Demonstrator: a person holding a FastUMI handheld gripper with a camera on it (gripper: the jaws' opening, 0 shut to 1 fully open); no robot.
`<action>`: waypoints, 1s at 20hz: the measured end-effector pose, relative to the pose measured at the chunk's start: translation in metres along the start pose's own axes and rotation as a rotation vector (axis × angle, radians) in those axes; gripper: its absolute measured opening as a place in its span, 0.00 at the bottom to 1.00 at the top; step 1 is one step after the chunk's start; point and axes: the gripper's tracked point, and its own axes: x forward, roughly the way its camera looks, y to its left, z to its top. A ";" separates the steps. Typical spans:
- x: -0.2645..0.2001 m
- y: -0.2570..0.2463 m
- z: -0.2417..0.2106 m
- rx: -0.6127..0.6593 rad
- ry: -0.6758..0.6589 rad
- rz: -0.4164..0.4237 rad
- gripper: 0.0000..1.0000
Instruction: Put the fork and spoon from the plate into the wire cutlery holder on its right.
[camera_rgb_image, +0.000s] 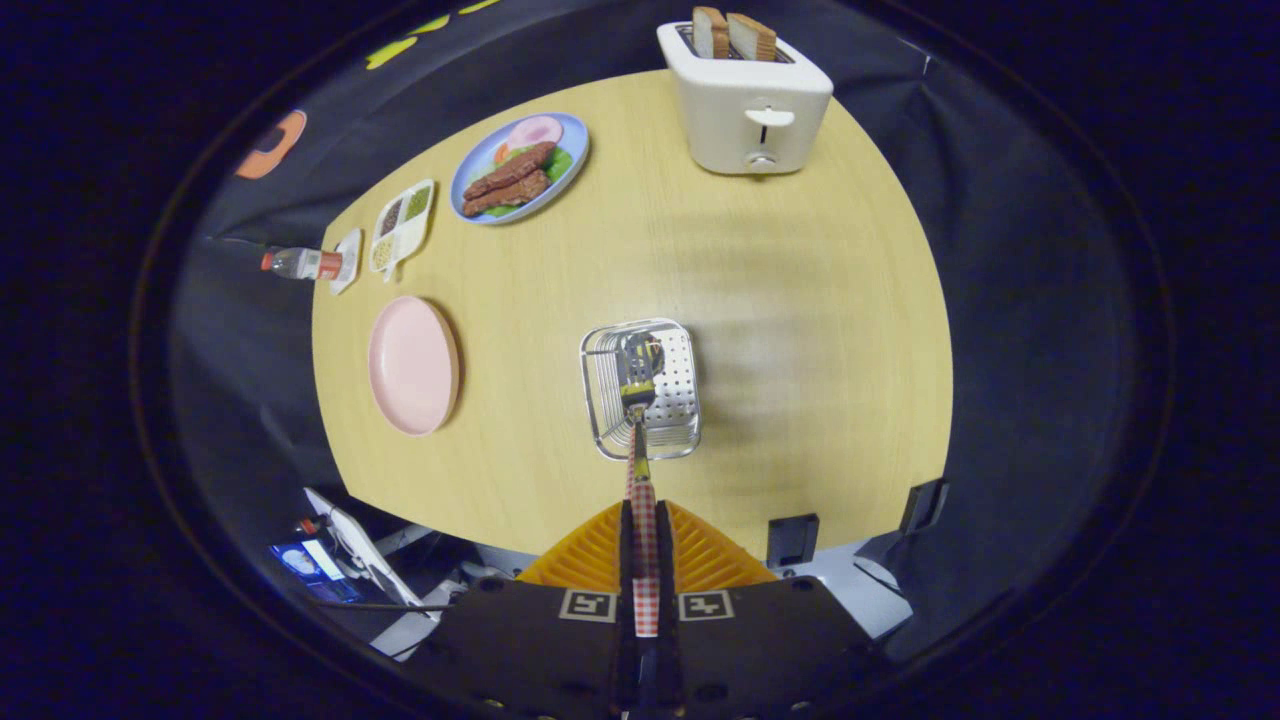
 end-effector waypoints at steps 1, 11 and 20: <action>0.002 0.001 0.000 0.013 0.023 -0.007 0.08; 0.032 0.011 0.018 0.070 0.184 -0.053 0.08; 0.038 0.006 0.028 0.023 0.101 -0.116 0.11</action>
